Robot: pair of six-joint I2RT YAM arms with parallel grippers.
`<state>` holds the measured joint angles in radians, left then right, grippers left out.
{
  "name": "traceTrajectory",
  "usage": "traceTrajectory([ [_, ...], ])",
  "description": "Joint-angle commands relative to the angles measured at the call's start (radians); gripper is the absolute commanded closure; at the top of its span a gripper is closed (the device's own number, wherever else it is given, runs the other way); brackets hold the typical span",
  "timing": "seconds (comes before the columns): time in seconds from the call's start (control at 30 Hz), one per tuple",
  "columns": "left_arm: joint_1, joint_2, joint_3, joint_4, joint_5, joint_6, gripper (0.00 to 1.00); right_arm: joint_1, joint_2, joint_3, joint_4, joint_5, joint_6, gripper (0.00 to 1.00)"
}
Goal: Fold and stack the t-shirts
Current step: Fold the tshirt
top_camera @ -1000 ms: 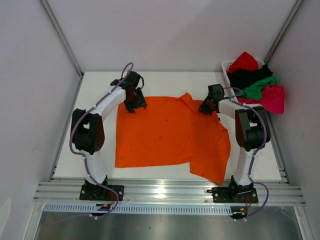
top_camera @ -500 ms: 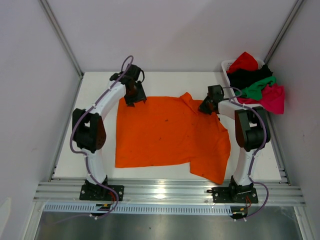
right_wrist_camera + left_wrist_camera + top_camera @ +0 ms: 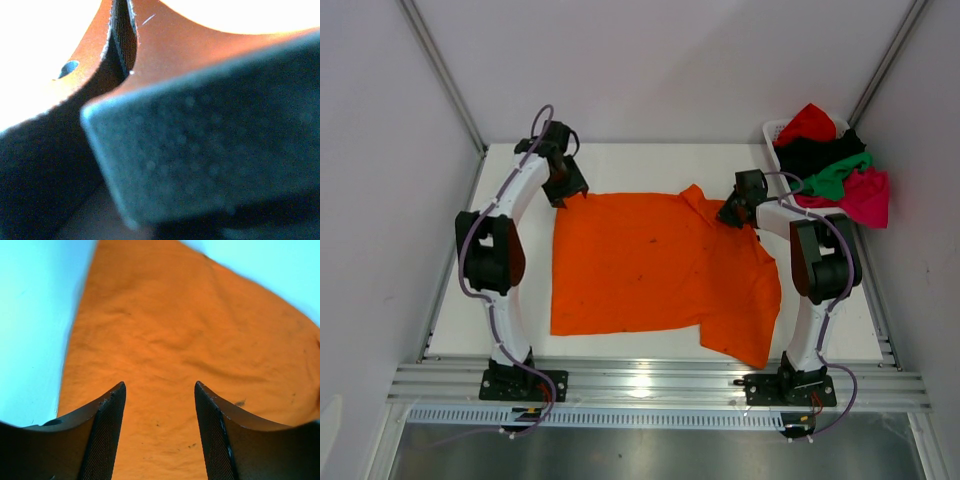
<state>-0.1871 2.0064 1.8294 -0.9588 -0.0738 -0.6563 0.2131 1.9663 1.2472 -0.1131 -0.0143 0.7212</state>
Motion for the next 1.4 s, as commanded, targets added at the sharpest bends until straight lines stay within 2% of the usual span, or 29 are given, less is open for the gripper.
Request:
traceTrajectory([
  [0.0, 0.044, -0.005, 0.002, 0.003, 0.031, -0.052, 0.39, 0.003, -0.047, -0.003, 0.032, 0.014, -0.017, 0.93],
  [0.17, 0.09, -0.029, -0.048, 0.09, 0.04, -0.176, 0.39, 0.005, -0.049, -0.012, 0.038, 0.014, -0.019, 0.93],
  [0.43, 0.135, -0.05, -0.166, 0.192, 0.049, -0.483, 0.39, 0.005, -0.07, -0.025, 0.032, 0.014, -0.034, 0.93],
  [0.53, 0.136, -0.064, -0.215, 0.278, 0.066, -0.627, 0.39, 0.002, -0.089, -0.028, 0.029, 0.014, -0.043, 0.93],
  [0.63, 0.136, -0.057, -0.213, 0.353, 0.066, -0.681, 0.39, 0.003, -0.101, -0.028, 0.024, 0.014, -0.051, 0.93],
  [0.83, 0.136, 0.009, -0.142, 0.431, 0.083, -0.733, 0.39, 0.003, -0.109, -0.02, 0.026, 0.014, -0.058, 0.93],
  [1.0, 0.141, 0.074, -0.058, 0.41, 0.08, -0.743, 0.38, 0.002, -0.116, -0.025, 0.02, 0.013, -0.066, 0.93],
  [1.17, 0.146, 0.088, -0.058, 0.407, 0.008, -0.756, 0.39, -0.001, -0.139, -0.037, 0.013, 0.014, -0.078, 0.93],
  [1.37, 0.152, 0.089, -0.099, 0.482, -0.004, -0.729, 0.39, -0.012, -0.175, -0.051, 0.003, 0.014, -0.092, 0.93],
])
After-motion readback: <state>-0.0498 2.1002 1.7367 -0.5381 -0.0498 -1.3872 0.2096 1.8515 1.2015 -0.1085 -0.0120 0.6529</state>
